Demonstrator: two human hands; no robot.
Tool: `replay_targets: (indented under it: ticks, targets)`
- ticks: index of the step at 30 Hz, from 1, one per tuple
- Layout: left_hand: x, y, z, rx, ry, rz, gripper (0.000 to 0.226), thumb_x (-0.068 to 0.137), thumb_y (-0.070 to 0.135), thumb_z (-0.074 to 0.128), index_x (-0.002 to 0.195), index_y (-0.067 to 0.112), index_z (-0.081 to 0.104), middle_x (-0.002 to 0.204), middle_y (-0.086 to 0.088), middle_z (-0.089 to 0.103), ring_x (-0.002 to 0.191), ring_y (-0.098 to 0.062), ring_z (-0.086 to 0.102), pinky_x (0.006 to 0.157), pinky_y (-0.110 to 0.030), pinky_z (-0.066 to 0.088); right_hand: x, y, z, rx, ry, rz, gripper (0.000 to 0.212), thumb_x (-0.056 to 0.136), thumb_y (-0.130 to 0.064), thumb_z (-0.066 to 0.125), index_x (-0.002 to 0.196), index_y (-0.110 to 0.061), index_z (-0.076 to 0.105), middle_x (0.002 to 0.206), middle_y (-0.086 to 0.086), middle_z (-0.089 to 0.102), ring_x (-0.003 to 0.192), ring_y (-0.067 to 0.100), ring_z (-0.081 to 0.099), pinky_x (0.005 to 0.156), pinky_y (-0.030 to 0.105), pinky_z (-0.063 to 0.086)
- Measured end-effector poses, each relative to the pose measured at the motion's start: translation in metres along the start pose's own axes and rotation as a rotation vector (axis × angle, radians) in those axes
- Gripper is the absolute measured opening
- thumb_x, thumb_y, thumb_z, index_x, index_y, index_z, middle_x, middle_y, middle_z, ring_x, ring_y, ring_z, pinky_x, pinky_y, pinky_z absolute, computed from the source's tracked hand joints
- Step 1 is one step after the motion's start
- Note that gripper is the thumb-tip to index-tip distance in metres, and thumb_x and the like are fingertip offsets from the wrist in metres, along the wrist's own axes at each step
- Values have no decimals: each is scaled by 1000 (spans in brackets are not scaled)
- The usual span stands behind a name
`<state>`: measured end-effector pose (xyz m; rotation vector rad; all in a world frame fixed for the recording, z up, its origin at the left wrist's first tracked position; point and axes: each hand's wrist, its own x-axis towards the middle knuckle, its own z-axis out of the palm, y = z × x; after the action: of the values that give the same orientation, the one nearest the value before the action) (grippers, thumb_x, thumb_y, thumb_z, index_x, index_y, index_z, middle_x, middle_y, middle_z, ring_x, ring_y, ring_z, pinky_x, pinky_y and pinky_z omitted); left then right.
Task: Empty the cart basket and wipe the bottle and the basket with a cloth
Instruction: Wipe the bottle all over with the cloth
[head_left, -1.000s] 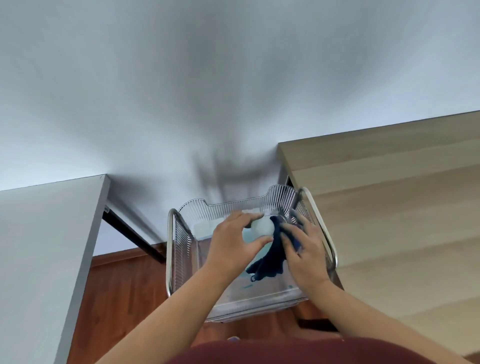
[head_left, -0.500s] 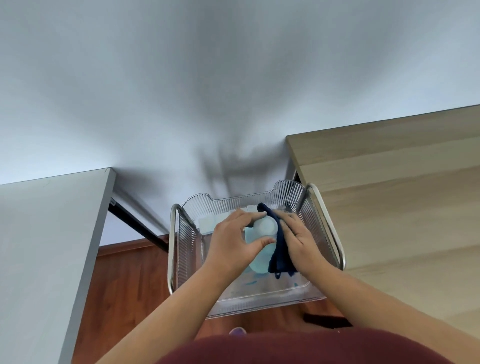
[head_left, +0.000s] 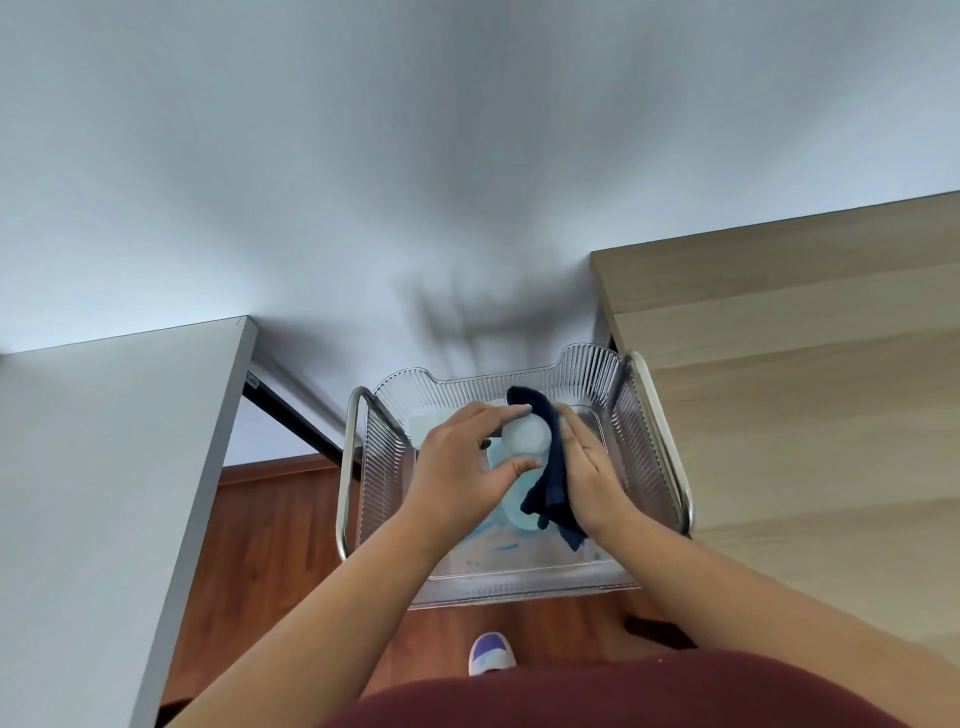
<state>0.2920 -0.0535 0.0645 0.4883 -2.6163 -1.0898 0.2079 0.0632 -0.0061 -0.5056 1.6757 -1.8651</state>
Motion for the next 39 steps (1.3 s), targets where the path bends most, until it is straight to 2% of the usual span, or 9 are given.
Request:
replay_targets:
  ticks: [4,7,10,14,19,23,26,30,39]
  targets:
    - [-4,1,1,-40,-17,-24,48,72,22,81,118,22,67,103,11,65,94,-3,63,81,-14,52,-24,15,8,-106,84,-171,37,96,-20,35,128,-32,48,133,6,52,127,21,48,106,42,40]
    - [0,2,-3,-46,-52,-40,47,72,20,82,117,21,67,100,12,64,93,-6,64,81,-11,51,-16,8,17,-15,164,-120,34,99,-17,34,112,-39,56,113,6,59,97,14,64,81,33,55]
    - [5,4,-5,-22,-60,-50,47,74,20,80,119,20,67,100,11,63,93,-7,63,82,-7,48,0,-1,21,-50,309,-51,32,102,-12,32,93,-29,57,85,0,60,72,9,58,68,27,50]
    - [5,4,-5,-20,-53,-61,47,77,20,78,122,21,65,105,9,65,97,-7,62,83,-6,46,19,-5,6,-76,400,89,27,102,-17,31,90,-12,55,83,5,58,81,21,53,74,34,42]
    - [-3,9,-2,26,-15,-68,47,77,25,77,122,22,64,115,8,64,103,-4,58,90,-18,49,17,-6,-29,69,435,239,35,101,-27,32,83,-19,61,97,13,66,86,20,60,89,42,47]
    - [-10,15,8,79,105,-141,49,64,39,82,107,24,63,102,13,52,86,3,51,76,-7,39,7,-14,-51,63,385,231,38,100,-36,33,87,-24,67,98,16,69,90,24,64,87,43,51]
    - [-6,21,16,141,125,-177,51,64,41,83,102,18,59,99,8,51,84,-6,51,76,-19,43,-3,-22,-57,0,337,184,44,101,-35,31,73,-39,65,84,3,67,82,21,62,76,38,50]
    - [4,23,13,162,65,-151,48,66,33,83,106,15,63,104,1,58,94,-16,56,83,-32,49,-11,-25,-59,-26,314,159,40,103,-29,30,75,-25,60,77,2,62,75,18,56,70,35,46]
    - [7,16,-11,34,-168,-112,53,67,13,78,114,32,63,113,18,60,107,-3,56,87,-12,46,-19,-26,-64,-15,304,182,36,103,-28,30,85,-22,61,90,11,65,86,25,60,83,45,50]
